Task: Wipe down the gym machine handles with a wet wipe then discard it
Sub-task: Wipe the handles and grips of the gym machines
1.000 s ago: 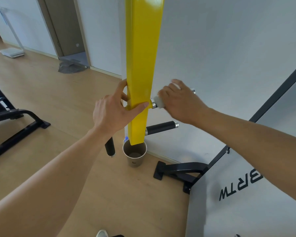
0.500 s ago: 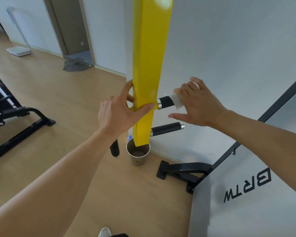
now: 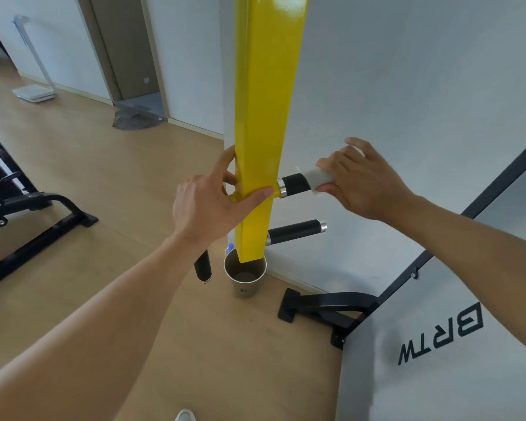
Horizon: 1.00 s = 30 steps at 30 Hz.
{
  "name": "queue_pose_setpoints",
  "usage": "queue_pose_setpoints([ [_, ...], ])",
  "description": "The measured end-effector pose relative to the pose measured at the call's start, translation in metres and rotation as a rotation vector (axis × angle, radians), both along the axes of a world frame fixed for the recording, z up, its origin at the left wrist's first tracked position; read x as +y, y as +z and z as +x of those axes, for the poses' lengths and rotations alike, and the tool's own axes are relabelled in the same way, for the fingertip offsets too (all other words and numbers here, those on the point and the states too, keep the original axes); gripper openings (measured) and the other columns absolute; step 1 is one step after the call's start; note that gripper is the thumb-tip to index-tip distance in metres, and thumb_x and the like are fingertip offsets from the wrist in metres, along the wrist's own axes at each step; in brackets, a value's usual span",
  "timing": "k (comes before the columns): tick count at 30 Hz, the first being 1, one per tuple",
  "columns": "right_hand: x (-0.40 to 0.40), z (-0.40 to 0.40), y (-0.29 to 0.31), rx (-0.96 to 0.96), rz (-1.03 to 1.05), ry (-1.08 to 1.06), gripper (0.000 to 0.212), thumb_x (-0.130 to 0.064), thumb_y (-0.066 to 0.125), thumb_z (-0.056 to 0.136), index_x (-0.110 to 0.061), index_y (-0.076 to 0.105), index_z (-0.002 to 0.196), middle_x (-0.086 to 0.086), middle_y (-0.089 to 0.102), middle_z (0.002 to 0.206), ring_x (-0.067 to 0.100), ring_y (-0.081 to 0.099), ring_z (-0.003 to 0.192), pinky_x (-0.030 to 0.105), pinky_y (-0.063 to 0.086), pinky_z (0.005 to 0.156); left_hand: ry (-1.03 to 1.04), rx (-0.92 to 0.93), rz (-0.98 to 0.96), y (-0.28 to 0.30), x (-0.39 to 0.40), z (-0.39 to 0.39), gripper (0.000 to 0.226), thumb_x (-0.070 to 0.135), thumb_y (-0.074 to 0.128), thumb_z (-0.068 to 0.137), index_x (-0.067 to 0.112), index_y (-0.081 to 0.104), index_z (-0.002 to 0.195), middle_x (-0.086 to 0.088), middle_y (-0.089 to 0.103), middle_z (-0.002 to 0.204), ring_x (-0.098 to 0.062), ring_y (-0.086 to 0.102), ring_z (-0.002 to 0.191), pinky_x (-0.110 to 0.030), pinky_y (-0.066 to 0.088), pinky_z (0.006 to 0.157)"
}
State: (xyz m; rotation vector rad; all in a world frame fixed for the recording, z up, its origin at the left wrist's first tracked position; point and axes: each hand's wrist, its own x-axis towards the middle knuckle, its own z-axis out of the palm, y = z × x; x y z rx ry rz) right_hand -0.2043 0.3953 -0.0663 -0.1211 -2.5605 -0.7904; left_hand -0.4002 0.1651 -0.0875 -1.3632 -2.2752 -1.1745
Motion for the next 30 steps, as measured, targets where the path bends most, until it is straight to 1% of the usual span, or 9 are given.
queue_pose_setpoints([
  [4,0.0,-0.002,-0.004,0.05,0.014,0.005,0.047,-0.044,0.038,0.108,-0.002,0.057,0.118,0.013,0.064,0.104,0.034,0.059,0.098,0.048,0.034,0.114,0.011,0.007,-0.001,0.0,0.001,0.0,0.088,0.081,0.056,0.074,0.032,0.043,0.145,0.021,0.058,0.088,-0.009,0.063,0.065,-0.018,0.041,0.06],
  [8,-0.034,-0.035,-0.006,-0.053,0.127,0.078,0.041,-0.039,0.038,0.109,-0.003,0.054,0.121,0.012,0.063,0.1,0.033,0.061,0.096,0.049,0.033,0.116,0.027,0.022,-0.016,0.001,0.0,0.0,0.087,0.081,0.056,0.075,0.031,0.042,0.144,0.019,0.06,0.089,-0.01,0.062,0.066,-0.024,0.042,0.065],
  [10,-0.045,-0.045,-0.009,-0.055,0.161,0.101,0.039,-0.037,0.039,0.109,-0.002,0.053,0.121,0.013,0.063,0.099,0.032,0.061,0.095,0.049,0.034,0.116,0.028,0.035,-0.015,0.0,0.001,0.0,0.085,0.08,0.057,0.076,0.031,0.042,0.143,0.015,0.065,0.091,-0.01,0.062,0.066,-0.025,0.041,0.067],
  [13,-0.041,-0.038,-0.01,-0.039,0.18,0.096,0.037,-0.034,0.038,0.11,-0.004,0.054,0.122,0.012,0.062,0.099,0.031,0.061,0.091,0.05,0.035,0.115,0.018,0.023,-0.006,-0.001,0.0,0.0,0.086,0.079,0.058,0.075,0.029,0.044,0.143,0.014,0.066,0.091,-0.009,0.061,0.065,-0.025,0.045,0.067],
  [16,-0.021,-0.016,-0.005,-0.002,0.186,0.035,0.036,-0.032,0.036,0.11,-0.004,0.056,0.121,0.012,0.061,0.099,0.033,0.059,0.09,0.051,0.034,0.115,0.009,0.015,-0.009,-0.001,-0.001,0.001,0.086,0.08,0.057,0.075,0.03,0.043,0.144,0.017,0.061,0.09,-0.009,0.061,0.066,-0.027,0.048,0.069],
  [21,-0.002,0.003,-0.003,0.053,0.209,-0.034,0.037,-0.032,0.039,0.109,-0.002,0.06,0.113,0.012,0.06,0.092,0.033,0.059,0.087,0.051,0.035,0.115,0.027,0.021,-0.036,0.0,-0.001,0.005,0.086,0.08,0.056,0.076,0.031,0.04,0.144,0.019,0.059,0.091,-0.009,0.061,0.068,-0.022,0.038,0.062],
  [25,-0.021,-0.016,-0.005,0.025,0.222,0.021,0.036,-0.033,0.04,0.109,-0.002,0.057,0.115,0.012,0.06,0.092,0.033,0.058,0.087,0.05,0.034,0.116,0.028,0.04,-0.07,0.002,-0.002,0.006,0.087,0.082,0.052,0.077,0.028,0.038,0.144,0.018,0.06,0.094,-0.01,0.061,0.068,-0.014,0.03,0.056],
  [28,-0.047,-0.04,-0.01,-0.026,0.214,0.093,0.037,-0.034,0.039,0.109,-0.002,0.055,0.116,0.013,0.061,0.093,0.033,0.06,0.089,0.05,0.035,0.116,0.028,0.046,-0.076,0.002,-0.003,0.007,0.087,0.082,0.052,0.077,0.028,0.039,0.143,0.015,0.063,0.094,-0.011,0.062,0.068,-0.021,0.034,0.057],
  [30,-0.06,-0.048,-0.015,-0.067,0.171,0.112,0.036,-0.033,0.032,0.11,-0.003,0.052,0.116,0.014,0.062,0.095,0.034,0.06,0.091,0.05,0.036,0.114,0.034,0.045,-0.066,0.0,-0.005,0.007,0.087,0.082,0.053,0.076,0.029,0.038,0.145,0.012,0.067,0.098,-0.011,0.062,0.069,-0.024,0.04,0.063],
])
